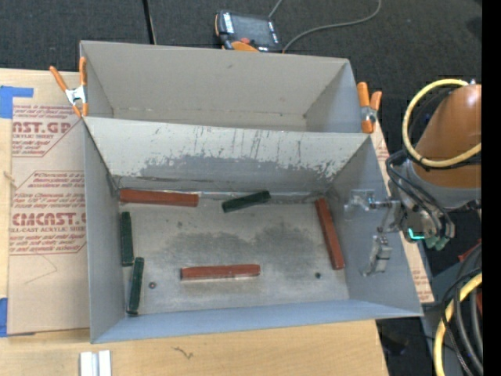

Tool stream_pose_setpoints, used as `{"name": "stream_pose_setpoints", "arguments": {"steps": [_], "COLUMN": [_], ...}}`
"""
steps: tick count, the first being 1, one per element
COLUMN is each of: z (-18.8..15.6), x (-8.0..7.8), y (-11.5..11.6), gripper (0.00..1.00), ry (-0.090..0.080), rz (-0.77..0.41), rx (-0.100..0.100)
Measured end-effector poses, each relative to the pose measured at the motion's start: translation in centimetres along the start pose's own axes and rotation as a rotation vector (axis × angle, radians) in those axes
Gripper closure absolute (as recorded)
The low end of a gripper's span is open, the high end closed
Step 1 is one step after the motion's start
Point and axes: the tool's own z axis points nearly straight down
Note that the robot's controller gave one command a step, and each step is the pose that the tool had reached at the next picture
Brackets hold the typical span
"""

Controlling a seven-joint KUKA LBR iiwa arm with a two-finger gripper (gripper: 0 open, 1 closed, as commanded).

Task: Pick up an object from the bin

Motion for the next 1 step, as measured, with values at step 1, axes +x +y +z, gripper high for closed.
{"name": "stream_pose_setpoints", "arguments": {"steps": [1], "z": [15.19], "x": [-1.61], "y": [5.51], "gripper": [0.0], "ry": [-0.001], "rz": [-0.291], "rx": [-0.001]}}
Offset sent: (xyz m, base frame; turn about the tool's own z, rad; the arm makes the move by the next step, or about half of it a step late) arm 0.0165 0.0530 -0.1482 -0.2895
